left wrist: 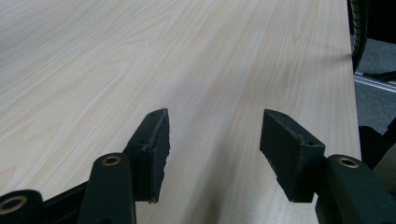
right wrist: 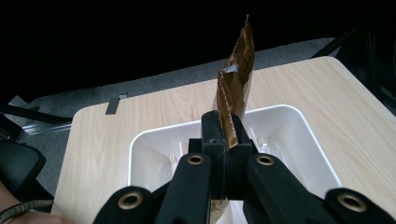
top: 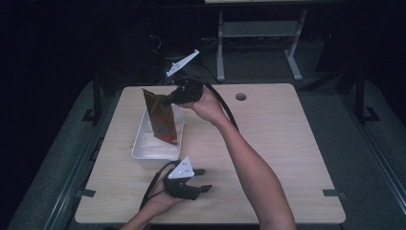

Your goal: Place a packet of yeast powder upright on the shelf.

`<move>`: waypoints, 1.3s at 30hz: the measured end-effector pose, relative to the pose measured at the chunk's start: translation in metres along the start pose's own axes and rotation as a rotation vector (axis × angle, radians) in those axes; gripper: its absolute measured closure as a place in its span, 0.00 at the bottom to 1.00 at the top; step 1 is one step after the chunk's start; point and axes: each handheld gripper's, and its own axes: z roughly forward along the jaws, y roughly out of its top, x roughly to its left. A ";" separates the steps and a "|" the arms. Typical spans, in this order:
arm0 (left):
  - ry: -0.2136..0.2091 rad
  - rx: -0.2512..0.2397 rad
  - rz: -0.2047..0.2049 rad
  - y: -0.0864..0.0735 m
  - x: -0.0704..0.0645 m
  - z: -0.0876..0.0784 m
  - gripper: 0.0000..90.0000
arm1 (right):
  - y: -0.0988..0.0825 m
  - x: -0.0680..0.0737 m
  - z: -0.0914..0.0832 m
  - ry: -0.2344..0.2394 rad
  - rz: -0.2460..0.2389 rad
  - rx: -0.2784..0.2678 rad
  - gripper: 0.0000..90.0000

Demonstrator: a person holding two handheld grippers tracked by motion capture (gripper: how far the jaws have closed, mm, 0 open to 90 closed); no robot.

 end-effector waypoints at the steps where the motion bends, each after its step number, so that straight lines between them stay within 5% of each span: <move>1: 0.001 -0.001 0.001 0.000 0.000 0.000 0.47 | 0.000 0.000 0.002 0.002 0.000 0.003 1.00; 39: 0.005 -0.013 -0.004 0.000 0.002 -0.001 0.47 | 0.007 -0.006 0.042 0.014 -0.008 0.018 0.99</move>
